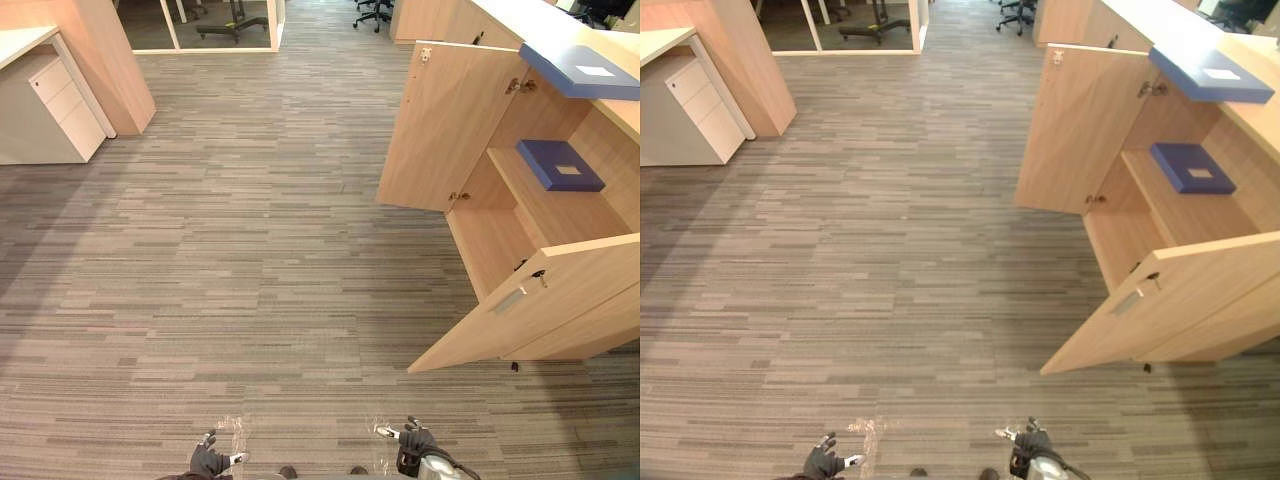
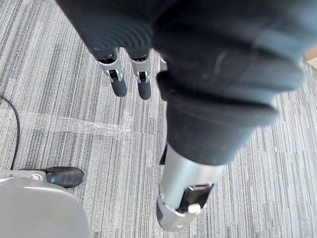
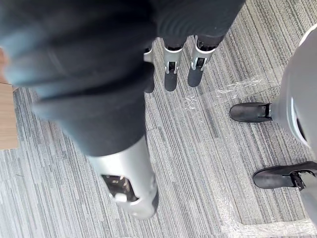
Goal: Walk over to the cabinet, pick up the folder, carry it to the office cabinet, place the folder inside the office cabinet, then close the office cabinet door
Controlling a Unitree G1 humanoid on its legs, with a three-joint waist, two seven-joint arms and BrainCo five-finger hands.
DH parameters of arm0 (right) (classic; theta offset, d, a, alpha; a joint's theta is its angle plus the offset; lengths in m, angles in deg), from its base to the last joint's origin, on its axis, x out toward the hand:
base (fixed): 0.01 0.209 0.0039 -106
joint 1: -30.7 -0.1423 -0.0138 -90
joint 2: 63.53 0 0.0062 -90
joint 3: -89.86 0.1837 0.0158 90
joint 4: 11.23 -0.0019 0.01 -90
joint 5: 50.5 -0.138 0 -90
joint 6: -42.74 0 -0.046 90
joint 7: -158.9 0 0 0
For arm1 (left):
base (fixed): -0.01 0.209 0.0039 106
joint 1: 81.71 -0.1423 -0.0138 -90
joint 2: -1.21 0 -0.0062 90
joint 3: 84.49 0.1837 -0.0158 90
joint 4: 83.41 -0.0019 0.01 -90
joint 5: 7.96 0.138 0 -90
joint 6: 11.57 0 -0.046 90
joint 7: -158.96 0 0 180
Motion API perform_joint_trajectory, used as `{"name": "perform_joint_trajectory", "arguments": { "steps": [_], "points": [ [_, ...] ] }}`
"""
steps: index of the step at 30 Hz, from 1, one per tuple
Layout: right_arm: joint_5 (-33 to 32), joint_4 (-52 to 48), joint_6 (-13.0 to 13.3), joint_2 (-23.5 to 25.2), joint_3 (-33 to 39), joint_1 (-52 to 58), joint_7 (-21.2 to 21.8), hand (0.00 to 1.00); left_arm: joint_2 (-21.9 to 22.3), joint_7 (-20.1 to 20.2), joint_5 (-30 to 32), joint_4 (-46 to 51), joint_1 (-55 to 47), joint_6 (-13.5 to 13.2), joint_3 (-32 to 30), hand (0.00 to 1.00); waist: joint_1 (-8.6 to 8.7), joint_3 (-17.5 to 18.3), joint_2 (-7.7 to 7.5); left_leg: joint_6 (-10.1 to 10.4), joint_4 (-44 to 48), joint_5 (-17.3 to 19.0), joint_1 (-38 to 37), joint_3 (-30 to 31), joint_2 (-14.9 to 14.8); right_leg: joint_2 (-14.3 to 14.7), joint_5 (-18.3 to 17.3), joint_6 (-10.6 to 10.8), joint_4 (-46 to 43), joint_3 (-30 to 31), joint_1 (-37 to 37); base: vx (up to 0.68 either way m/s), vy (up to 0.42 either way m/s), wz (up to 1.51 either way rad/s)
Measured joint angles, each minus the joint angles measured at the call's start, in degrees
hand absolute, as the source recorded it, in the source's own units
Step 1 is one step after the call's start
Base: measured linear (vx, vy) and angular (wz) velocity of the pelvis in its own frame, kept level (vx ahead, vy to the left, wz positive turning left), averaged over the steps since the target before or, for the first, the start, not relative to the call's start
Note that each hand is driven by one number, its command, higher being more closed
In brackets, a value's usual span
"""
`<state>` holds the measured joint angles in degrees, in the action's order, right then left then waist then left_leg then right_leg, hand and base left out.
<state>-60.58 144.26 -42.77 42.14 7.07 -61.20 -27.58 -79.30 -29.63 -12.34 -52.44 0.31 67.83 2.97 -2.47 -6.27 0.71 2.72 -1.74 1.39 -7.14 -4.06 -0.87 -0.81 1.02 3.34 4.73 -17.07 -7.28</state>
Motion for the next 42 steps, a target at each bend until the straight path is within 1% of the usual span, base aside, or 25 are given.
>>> {"name": "perform_joint_trajectory", "arguments": {
  "steps": [4,9,19,22,24,27,32,34,37,42],
  "points": [
    [-0.01,0.01,0.06,0.01,0.00,0.00,0.00,0.00,-0.02,0.10,-0.18,-0.41,0.07,0.03,0.07,0.00,0.00,0.02,0.02,0.00,-0.10,0.00,0.00,-0.09,0.01,0.00,0.09,-0.11,0.01,0.00,-0.06,0.00,0.000,0.00],
    [-0.01,0.14,0.04,0.02,0.00,-0.05,0.37,0.00,-0.26,1.58,-3.06,-2.25,0.81,0.25,0.13,0.00,-0.02,0.04,0.05,0.00,-0.18,0.00,-0.05,-0.16,0.01,0.00,0.36,0.15,0.04,-0.02,-0.05,0.00,0.000,0.00],
    [0.00,1.62,0.00,-0.02,-0.07,-0.79,1.83,0.00,-0.42,2.56,-2.77,-2.36,0.89,0.32,0.13,0.00,-0.01,0.05,0.00,-0.24,-0.18,-0.17,-0.07,-0.09,0.26,-0.22,0.76,0.05,0.08,-0.11,-0.04,0.00,0.000,0.00],
    [0.49,1.64,-0.02,-0.03,-0.57,-0.81,1.84,0.00,-0.57,2.56,-1.79,-2.33,0.98,0.31,0.55,0.00,-0.03,0.05,-0.04,-0.38,-0.41,-0.37,-0.05,0.04,0.39,-0.32,0.77,0.04,0.08,-0.25,-0.01,0.00,0.000,0.00],
    [2.14,1.64,-0.03,0.00,-0.61,-0.85,1.81,0.00,-0.88,2.56,-0.86,-2.30,1.10,0.30,1.34,0.00,-0.01,0.08,-0.09,-0.28,-1.07,-0.79,-0.16,0.09,0.44,-0.35,0.78,0.03,0.07,-0.34,0.13,0.00,-0.001,0.02],
    [4.65,1.67,-0.17,-0.01,-2.28,-0.98,1.79,0.00,-1.53,2.58,2.39,-2.27,1.32,0.24,2.96,0.00,0.00,0.03,-0.20,-0.28,-1.58,-1.10,-0.20,0.33,0.50,-0.40,0.80,0.02,0.07,-0.81,0.21,-0.01,-0.004,0.06],
    [4.71,1.82,-0.51,0.07,-2.34,-1.19,1.88,0.00,-1.88,2.64,4.84,-2.28,1.65,0.24,3.86,0.00,-0.01,-0.01,-0.26,-0.29,-1.89,-1.12,-0.39,0.45,0.57,-0.47,0.82,0.04,0.06,-1.39,0.18,0.00,-0.001,0.01],
    [4.64,1.83,-0.54,0.07,-2.41,-1.21,2.15,0.00,-2.46,2.86,5.22,-2.29,1.93,0.25,5.60,0.00,0.00,-0.06,-0.34,-0.28,-1.99,-1.12,-0.51,0.41,0.57,-0.47,0.82,0.05,0.06,-1.41,0.13,0.00,0.000,0.00],
    [4.63,1.83,-0.55,0.07,-2.81,-1.24,2.44,0.00,-2.69,2.92,6.93,-2.29,2.14,0.28,6.02,0.00,0.01,-0.14,-0.46,-0.27,-2.10,-1.11,-0.69,0.30,0.57,-0.47,0.84,0.08,0.06,-1.41,0.08,0.00,0.000,0.00],
    [4.66,1.83,-0.55,0.07,-2.81,-1.25,2.21,0.00,-2.70,2.73,6.53,-2.33,2.14,1.21,5.73,0.00,0.01,-0.25,-0.65,-0.27,-2.12,-1.11,-0.76,0.30,0.60,-0.51,0.89,0.16,0.06,-1.42,0.02,0.00,0.000,0.00]
  ]
}}
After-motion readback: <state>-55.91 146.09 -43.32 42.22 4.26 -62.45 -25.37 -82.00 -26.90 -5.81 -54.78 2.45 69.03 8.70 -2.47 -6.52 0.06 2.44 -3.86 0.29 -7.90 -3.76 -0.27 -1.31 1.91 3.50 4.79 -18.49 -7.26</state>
